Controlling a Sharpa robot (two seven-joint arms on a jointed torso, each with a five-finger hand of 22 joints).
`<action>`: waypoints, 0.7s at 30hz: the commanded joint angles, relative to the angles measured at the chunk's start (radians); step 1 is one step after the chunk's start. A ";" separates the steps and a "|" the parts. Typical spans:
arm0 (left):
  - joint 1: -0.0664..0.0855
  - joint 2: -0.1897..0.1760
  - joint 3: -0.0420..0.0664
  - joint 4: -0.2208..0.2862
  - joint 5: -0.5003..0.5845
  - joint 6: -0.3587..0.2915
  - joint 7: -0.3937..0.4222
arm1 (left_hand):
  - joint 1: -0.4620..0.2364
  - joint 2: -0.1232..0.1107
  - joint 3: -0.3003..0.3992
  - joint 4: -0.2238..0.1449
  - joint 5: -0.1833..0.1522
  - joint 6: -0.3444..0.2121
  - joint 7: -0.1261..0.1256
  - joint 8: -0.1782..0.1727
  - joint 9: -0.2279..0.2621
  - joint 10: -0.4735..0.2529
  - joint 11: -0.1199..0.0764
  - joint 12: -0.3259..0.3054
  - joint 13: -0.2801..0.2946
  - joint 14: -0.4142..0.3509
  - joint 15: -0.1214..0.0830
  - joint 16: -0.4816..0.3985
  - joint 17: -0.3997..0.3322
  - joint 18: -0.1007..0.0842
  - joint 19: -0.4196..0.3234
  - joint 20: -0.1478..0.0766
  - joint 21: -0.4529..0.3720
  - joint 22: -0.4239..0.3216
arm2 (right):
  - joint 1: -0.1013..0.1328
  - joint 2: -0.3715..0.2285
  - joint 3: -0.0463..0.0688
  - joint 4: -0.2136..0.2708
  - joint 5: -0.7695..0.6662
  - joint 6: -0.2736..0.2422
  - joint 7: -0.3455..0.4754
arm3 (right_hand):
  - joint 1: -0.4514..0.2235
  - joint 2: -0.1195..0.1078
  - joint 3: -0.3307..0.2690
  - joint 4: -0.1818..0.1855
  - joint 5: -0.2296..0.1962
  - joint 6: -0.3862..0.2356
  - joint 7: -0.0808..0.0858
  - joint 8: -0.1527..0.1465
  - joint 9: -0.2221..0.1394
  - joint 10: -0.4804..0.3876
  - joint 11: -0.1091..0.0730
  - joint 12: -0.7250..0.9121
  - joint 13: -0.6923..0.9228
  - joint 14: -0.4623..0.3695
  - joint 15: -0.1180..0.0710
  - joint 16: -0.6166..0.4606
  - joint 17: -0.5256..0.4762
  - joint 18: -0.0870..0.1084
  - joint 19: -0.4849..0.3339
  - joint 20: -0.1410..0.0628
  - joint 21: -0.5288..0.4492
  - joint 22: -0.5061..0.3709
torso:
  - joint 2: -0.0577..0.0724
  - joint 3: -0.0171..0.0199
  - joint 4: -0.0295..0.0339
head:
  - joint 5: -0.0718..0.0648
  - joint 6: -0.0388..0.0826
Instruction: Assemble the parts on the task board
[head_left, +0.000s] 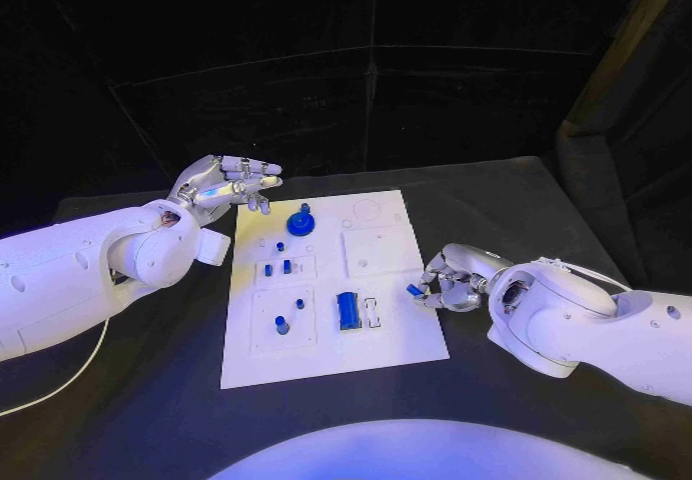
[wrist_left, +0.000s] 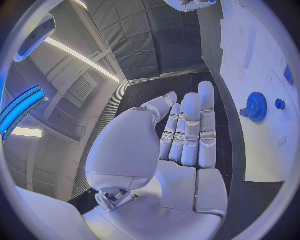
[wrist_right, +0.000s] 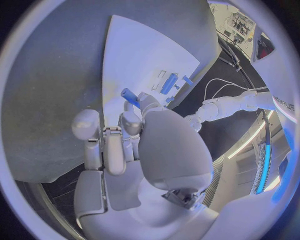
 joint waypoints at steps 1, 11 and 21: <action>0.001 0.001 0.001 0.004 0.003 0.011 0.003 | -0.008 -0.001 -0.004 0.001 0.002 -0.006 -0.001 0.005 -0.002 -0.008 -0.002 0.004 -0.002 -0.008 -0.001 0.002 -0.001 0.006 -0.005 0.002 -0.006 -0.001 | 0.001 0.034 0.000 -0.016 0.053 0.005 -0.007 | -0.006 -0.006 0.009 -0.001 0.014 0.008 -0.002 0.001 0.001 0.008 -0.002 0.006 0.002 0.077 -0.009 0.004 0.125 -0.008 0.007 0.001 0.007 0.002 | 0.000 0.0004 -0.0004 | 0.005 -0.001; 0.002 -0.001 0.001 0.006 0.003 0.010 0.003 | -0.008 -0.001 -0.004 0.001 0.002 -0.006 -0.001 0.005 -0.002 -0.008 -0.002 0.004 -0.002 -0.008 -0.001 0.002 -0.001 0.006 -0.005 0.002 -0.006 -0.001 | 0.001 0.119 0.000 -0.055 0.072 0.025 -0.039 | -0.030 -0.012 0.011 0.009 0.026 0.021 -0.006 0.006 0.004 0.014 -0.004 0.011 0.006 0.078 -0.010 0.008 0.131 -0.009 0.011 -0.001 0.010 0.008 | 0.000 0.0006 -0.0014 | 0.019 -0.012; 0.002 -0.003 0.001 0.008 0.003 0.010 0.003 | -0.008 -0.001 -0.004 0.001 0.002 -0.006 -0.001 0.005 -0.002 -0.008 -0.002 0.004 -0.002 -0.008 -0.001 0.002 -0.001 0.006 -0.005 0.002 -0.006 -0.001 | 0.001 0.153 0.000 -0.065 0.070 0.038 -0.049 | -0.065 -0.021 0.002 0.023 0.068 0.040 -0.013 0.012 0.010 0.024 -0.010 0.018 0.013 0.080 -0.015 0.013 0.141 -0.011 0.017 -0.005 0.016 0.019 | -0.001 0.0009 -0.0023 | 0.020 -0.015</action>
